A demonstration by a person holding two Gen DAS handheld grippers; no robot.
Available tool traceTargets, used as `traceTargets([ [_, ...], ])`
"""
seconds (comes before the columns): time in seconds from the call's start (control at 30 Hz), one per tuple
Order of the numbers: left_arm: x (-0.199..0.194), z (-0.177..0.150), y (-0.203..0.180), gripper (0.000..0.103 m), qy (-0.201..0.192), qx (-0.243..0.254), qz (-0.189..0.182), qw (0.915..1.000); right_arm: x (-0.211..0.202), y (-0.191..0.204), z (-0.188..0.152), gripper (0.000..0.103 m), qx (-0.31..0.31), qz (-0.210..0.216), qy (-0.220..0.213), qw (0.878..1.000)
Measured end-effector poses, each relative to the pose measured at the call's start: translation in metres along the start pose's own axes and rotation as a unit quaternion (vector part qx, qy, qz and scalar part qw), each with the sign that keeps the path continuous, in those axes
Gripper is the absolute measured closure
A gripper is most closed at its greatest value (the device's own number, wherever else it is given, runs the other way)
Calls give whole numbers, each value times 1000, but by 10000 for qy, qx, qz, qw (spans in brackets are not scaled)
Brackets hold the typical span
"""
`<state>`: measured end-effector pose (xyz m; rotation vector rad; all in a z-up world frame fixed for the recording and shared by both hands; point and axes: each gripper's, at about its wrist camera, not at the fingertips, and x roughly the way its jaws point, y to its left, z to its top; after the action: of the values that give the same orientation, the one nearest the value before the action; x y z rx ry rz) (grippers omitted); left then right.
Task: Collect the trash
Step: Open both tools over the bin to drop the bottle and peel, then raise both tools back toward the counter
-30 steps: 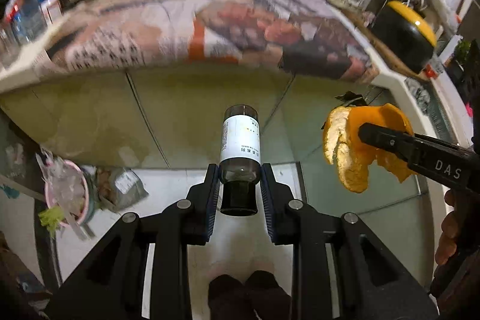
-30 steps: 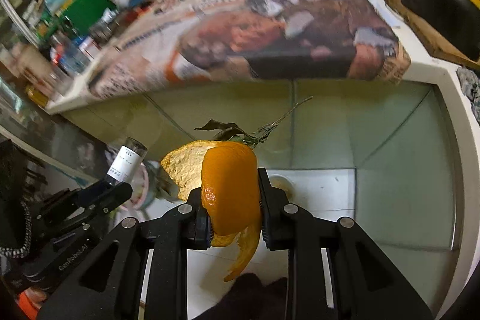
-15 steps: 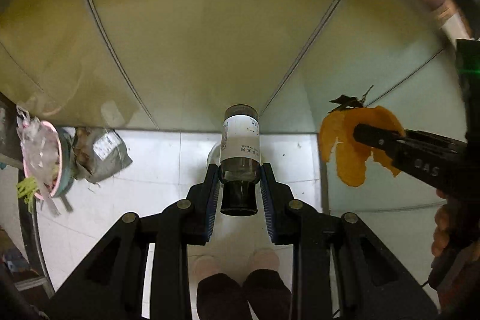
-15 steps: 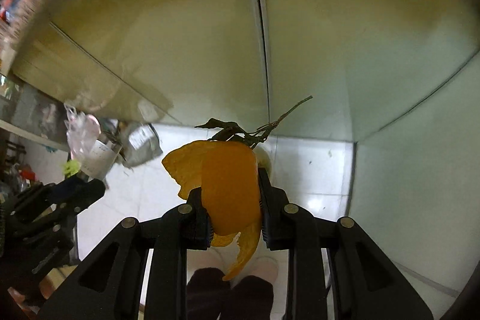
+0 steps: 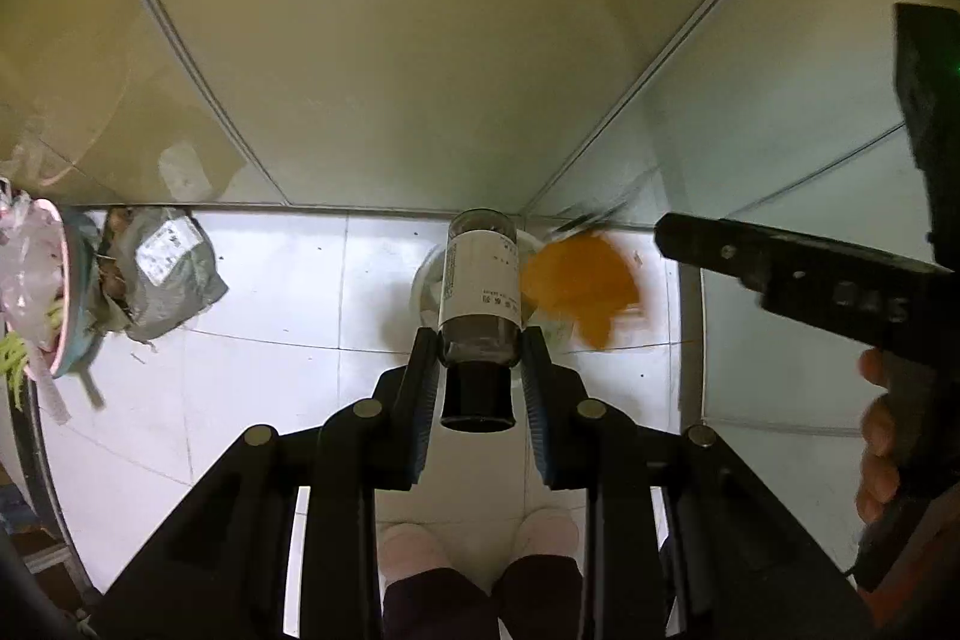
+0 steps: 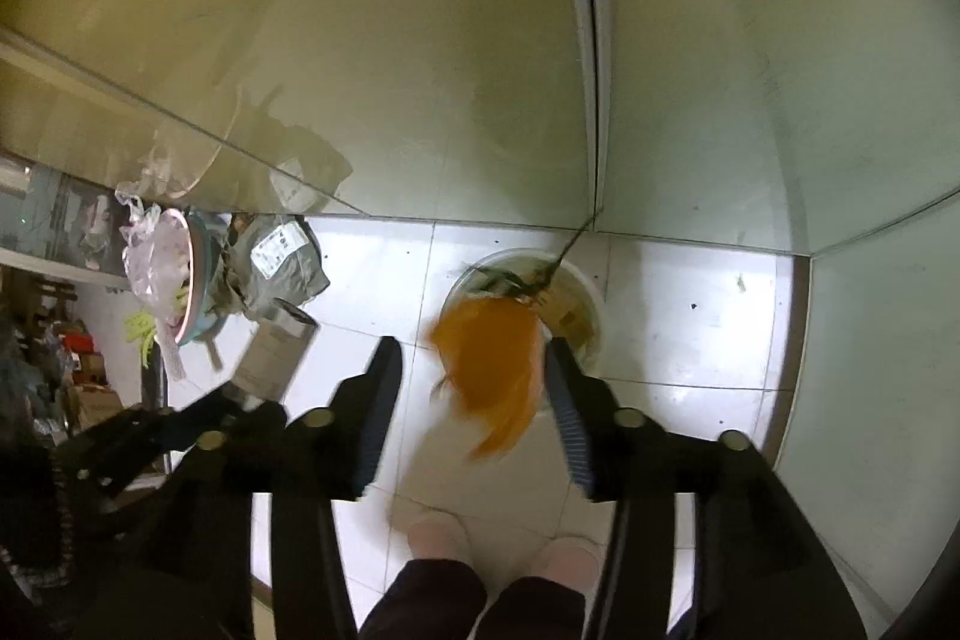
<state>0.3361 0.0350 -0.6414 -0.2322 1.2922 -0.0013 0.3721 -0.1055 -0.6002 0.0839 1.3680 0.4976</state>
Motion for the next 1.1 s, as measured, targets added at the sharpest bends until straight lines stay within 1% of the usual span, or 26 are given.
traceTargets([
  [0.27,50,10,-15,76,205,92,-166,9996,-2,-18,-3,55,-83,-168,-19,9998],
  [0.37,59,15,-22,74,212,128,-98,9996,-11,-21,-5,55,-74,-203,-108,9997],
  [0.4,60,16,-22,71,234,148,-79,9996,-13,-21,-5,55,-54,-179,-113,9998],
  [0.43,56,16,-24,70,246,173,-61,9995,-16,-22,-6,55,-41,-175,-125,9998],
  [0.57,40,16,-28,70,256,275,-27,9993,-33,-19,-6,55,-16,-276,-270,9993],
  [0.73,-23,20,-33,69,6,428,-7,9991,-81,-5,-6,55,-9,-273,-513,9983],
  [0.9,-122,31,-41,69,-419,448,-67,9981,-153,21,-5,55,-194,-456,-851,9951],
  [0.97,-166,37,-45,67,-626,452,-97,9970,-195,35,-5,55,-271,-507,-1070,9926],
  [1.0,-190,40,-48,64,-757,459,-113,9960,-207,37,-6,55,-297,-518,-1137,9917],
  [1.03,-216,43,-50,60,-908,462,-131,9947,-229,46,-7,55,-340,-547,-1246,9901],
  [1.1,-265,47,-53,54,-1220,467,-179,9913,-262,58,-11,55,-389,-616,-1435,9870],
])
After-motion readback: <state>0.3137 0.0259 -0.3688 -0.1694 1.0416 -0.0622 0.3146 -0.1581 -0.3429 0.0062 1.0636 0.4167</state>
